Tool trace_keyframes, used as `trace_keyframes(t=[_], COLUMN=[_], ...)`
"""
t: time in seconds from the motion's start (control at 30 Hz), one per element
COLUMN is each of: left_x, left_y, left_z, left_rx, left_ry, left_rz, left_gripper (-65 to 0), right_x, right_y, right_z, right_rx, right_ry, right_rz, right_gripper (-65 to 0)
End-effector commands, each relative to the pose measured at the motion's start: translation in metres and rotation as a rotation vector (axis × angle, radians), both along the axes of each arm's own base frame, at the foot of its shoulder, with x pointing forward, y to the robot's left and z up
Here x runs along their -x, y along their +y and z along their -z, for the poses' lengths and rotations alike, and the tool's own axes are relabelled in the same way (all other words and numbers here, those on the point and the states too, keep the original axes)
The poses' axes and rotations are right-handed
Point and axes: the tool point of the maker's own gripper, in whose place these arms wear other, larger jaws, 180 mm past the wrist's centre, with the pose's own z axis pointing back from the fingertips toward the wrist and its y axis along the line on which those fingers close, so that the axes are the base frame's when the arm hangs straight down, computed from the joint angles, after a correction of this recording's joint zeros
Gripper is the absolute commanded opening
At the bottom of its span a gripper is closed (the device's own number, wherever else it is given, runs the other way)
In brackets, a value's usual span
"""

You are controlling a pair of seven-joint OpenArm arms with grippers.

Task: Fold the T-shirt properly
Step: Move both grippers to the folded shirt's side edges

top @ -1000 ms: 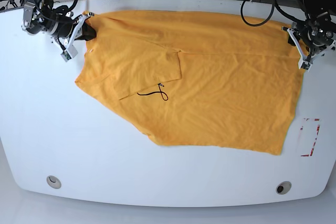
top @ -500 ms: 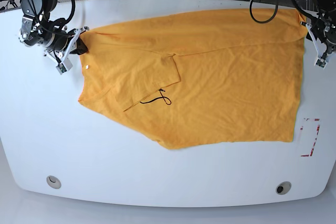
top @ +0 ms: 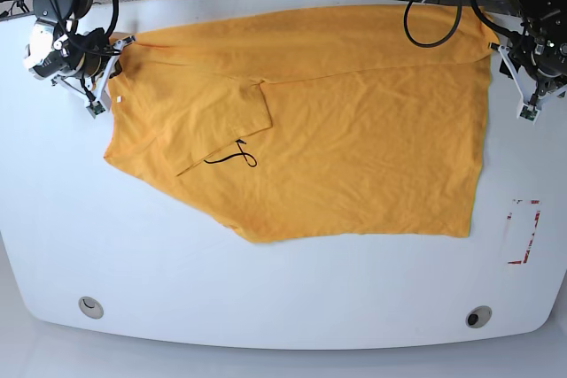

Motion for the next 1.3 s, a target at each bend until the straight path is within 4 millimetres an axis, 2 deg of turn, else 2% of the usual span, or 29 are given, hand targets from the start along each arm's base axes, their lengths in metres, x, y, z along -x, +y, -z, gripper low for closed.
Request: trace_keyframes(t=[0.0,0.07,0.13,0.23,0.3,0.37,0.43,0.5,0.63,0.87,1.07,1.27], left_x=[-0.020,-0.023,-0.028,-0.037,-0.041,-0.047,-0.057,-0.072,-0.098,-0.147,-0.160,-0.157], left_y=[0.005,0.005,0.004,0.004,0.002,-0.002,-0.009,-0.026,-0.049,-0.067,-0.065,-0.064], left_z=[-0.019,-0.021,-0.024,-0.030,-0.032,-0.034,-0.036,-0.036,-0.031,-0.039,-0.039,-0.027], left_rx=[-0.025,-0.025,-0.023,-0.022,-0.021,-0.019,-0.007,0.032,0.109,0.259,0.310,0.327], left_ry=[-0.070,-0.079,-0.094,-0.120,-0.127,-0.137,-0.157,-0.188,-0.215,-0.352,-0.421,-0.390], left_rz=[0.001,0.000,0.000,0.001,0.008,0.022,0.035,0.055,0.070,0.010,-0.060,-0.074], left_gripper=[-33.9,-33.9,-33.8,-32.6,-29.2,-23.7,-21.7,-21.3,-21.1,-21.3,-21.1,-21.3], right_x=[-0.019,-0.022,-0.033,-0.045,-0.053,-0.065,-0.076,-0.093,-0.122,-0.166,-0.191,-0.201], right_y=[0.001,0.002,0.005,0.005,0.002,-0.003,-0.006,-0.011,-0.013,-0.021,-0.031,-0.016], right_z=[-0.027,-0.038,-0.052,-0.062,-0.067,-0.072,-0.072,-0.072,-0.072,-0.065,-0.056,-0.036], right_rx=[0.022,0.049,0.071,0.074,0.072,0.059,0.039,0.010,-0.067,-0.220,-0.325,-0.362], right_ry=[-0.089,-0.110,-0.147,-0.174,-0.198,-0.223,-0.233,-0.240,-0.281,-0.307,-0.338,-0.321], right_rz=[-0.004,-0.024,-0.038,-0.023,-0.010,0.023,0.046,0.075,0.115,0.203,0.280,0.251], right_gripper=[-62.8,-58.2,-46.6,-30.4,-26.6,-26.6,-27.1,-27.1,-27.1,-27.1,-27.1,-27.1])
